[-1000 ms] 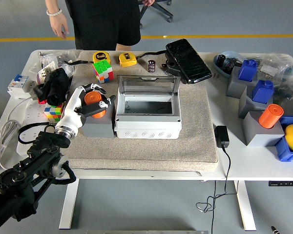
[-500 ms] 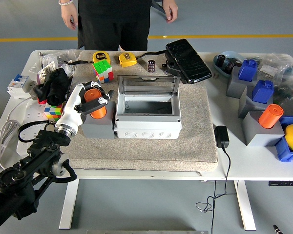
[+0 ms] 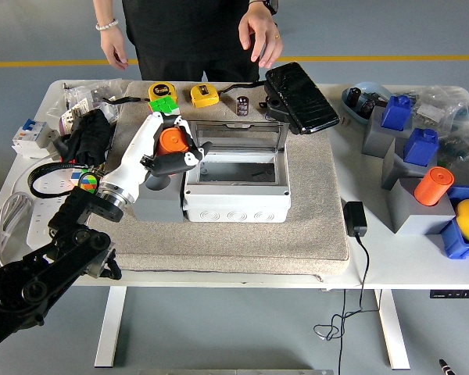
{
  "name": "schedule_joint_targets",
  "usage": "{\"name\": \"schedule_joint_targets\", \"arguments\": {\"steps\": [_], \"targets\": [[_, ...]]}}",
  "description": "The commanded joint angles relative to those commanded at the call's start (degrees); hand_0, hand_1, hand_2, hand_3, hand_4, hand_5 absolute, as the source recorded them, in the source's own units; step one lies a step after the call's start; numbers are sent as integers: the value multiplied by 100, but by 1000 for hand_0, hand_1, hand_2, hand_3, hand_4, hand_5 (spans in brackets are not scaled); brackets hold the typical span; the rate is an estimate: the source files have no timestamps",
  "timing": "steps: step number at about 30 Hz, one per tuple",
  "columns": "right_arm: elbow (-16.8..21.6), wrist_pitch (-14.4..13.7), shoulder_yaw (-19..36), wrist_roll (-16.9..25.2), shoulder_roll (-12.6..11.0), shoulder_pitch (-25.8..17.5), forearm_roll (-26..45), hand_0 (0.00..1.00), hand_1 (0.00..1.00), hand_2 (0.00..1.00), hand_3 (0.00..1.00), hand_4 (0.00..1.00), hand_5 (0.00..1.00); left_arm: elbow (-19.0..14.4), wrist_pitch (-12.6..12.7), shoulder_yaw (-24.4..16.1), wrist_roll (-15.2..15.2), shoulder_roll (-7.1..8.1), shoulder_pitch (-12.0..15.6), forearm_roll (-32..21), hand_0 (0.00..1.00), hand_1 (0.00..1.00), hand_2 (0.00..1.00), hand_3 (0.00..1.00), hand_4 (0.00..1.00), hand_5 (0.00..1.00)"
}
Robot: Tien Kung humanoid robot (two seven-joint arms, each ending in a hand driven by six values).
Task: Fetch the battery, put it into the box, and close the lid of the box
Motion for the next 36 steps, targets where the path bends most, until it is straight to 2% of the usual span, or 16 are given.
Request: {"name": "schedule_joint_targets", "arguments": {"steps": [3, 4, 5, 9, 10, 15, 16, 21, 22, 23, 27, 28, 33, 34, 36], "targets": [[1, -6, 4, 2, -4, 2, 3, 590, 603, 634, 553, 998, 598, -60, 120, 340, 284, -8, -213, 578, 146, 84, 109, 196, 955, 63], [0, -6, 1, 1, -6, 1, 5, 589, 602, 634, 552, 997, 597, -60, 146, 416, 351, -24, -263, 698, 146, 81, 106, 205, 998, 109], [-2, -5, -2, -1, -7, -1, 9, 589, 602, 634, 552, 997, 597, -57, 168, 485, 424, -45, -307, 817, 146, 81, 106, 205, 998, 109], [-12, 0, -22, -4, -8, -13, 24, 589, 602, 634, 552, 997, 597, -11, 289, 792, 721, -173, -509, 1366, 146, 81, 106, 205, 998, 109], [-14, 1, -25, -4, -8, -15, 27, 590, 602, 633, 550, 995, 593, 9, 307, 869, 807, -209, -567, 1503, 136, 73, 102, 242, 998, 180], [-8, -3, -45, 2, -14, -11, 32, 590, 602, 633, 550, 995, 593, 156, 308, 1200, 1299, -419, -905, 2110, 136, 73, 102, 242, 998, 180], [-6, -6, -46, 4, -15, -9, 31, 590, 602, 632, 549, 991, 585, 178, 305, 1241, 1353, -446, -948, 2150, 134, 70, 93, 267, 998, 333], [5, -20, -66, 11, -21, 0, 35, 590, 602, 632, 549, 991, 585, 401, 283, 1542, 1673, -652, -1265, 2468, 134, 70, 93, 267, 998, 333], [4, -20, -69, 10, -20, -1, 37, 590, 602, 632, 549, 989, 583, 437, 276, 1583, 1716, -680, -1306, 2531, 132, 74, 97, 310, 998, 428], [2, -21, -72, 6, -18, -4, 40, 590, 602, 632, 549, 989, 583, 520, 263, 1673, 1772, -733, -1392, 2616, 132, 74, 97, 310, 998, 428], [1, -28, -79, -2, -24, -9, 46, 590, 602, 632, 549, 989, 583, 762, 206, 1933, 1874, -859, -1607, 2713, 132, 74, 97, 310, 998, 428], [4, -31, -76, -1, -27, -9, 45, 590, 602, 632, 548, 988, 581, 809, 194, 1984, 1893, -882, -1647, 2733, 140, 82, 105, 341, 998, 468], [8, -32, -105, 3, -29, -7, 52, 590, 602, 632, 548, 988, 581, 1125, 114, 2276, 1987, -1043, -1895, 2832, 140, 82, 105, 341, 998, 468], [11, -33, -108, 7, -28, -5, 53, 590, 602, 632, 548, 987, 580, 1181, 107, 2319, 1991, -1071, -1931, 2819, 148, 87, 106, 394, 998, 515], [16, -35, -116, 16, -24, 0, 56, 590, 602, 632, 548, 987, 580, 1320, 99, 2414, 2004, -1143, -2015, 2787, 148, 87, 106, 394, 998, 515]]}}
